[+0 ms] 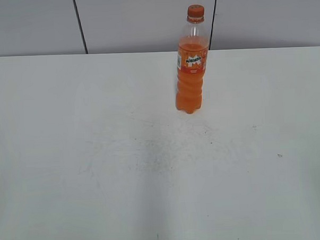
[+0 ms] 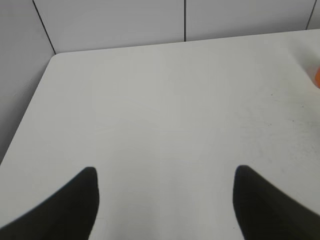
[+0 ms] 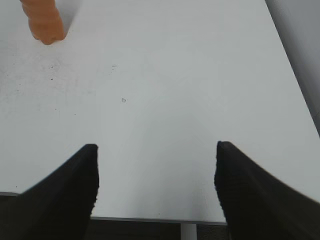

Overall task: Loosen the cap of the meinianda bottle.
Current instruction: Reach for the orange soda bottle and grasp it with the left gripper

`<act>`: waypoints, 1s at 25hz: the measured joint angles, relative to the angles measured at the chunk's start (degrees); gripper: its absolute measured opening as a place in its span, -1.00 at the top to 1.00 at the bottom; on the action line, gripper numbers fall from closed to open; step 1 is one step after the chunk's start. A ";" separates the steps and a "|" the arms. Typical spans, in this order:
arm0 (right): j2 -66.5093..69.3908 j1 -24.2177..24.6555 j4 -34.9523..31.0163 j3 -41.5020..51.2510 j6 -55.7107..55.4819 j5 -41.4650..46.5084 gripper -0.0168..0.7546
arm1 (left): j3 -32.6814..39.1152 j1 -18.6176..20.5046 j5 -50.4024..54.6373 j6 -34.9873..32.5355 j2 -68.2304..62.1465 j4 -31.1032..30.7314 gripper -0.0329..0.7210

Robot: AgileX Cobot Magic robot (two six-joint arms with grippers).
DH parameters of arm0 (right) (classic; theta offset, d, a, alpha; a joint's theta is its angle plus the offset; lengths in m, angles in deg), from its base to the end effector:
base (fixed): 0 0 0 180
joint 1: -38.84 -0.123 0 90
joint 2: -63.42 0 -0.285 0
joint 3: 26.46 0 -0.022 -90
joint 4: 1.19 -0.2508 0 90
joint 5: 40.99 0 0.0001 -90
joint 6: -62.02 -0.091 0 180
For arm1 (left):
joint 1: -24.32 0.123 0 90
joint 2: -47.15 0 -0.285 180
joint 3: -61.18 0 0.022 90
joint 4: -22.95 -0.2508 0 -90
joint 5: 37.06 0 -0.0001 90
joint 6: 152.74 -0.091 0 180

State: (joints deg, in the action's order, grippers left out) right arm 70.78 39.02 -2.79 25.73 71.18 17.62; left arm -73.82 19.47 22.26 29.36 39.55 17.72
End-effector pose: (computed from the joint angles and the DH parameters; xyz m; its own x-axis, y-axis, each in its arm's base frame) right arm 0.0026 0.0022 0.2626 -0.4642 -0.1433 -0.8740 -0.0860 0.9895 -0.1166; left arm -0.0118 0.0082 0.2967 -0.3701 0.0414 -0.9281 0.0155 0.9991 0.0384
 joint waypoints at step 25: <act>0.00 0.00 0.00 0.00 0.00 0.00 -0.45 | 0.00 0.00 0.00 0.00 0.00 0.00 -0.44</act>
State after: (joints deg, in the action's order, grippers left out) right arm 70.78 39.02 -2.79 25.73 71.18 17.62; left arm -73.82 19.47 22.26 29.36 39.55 17.72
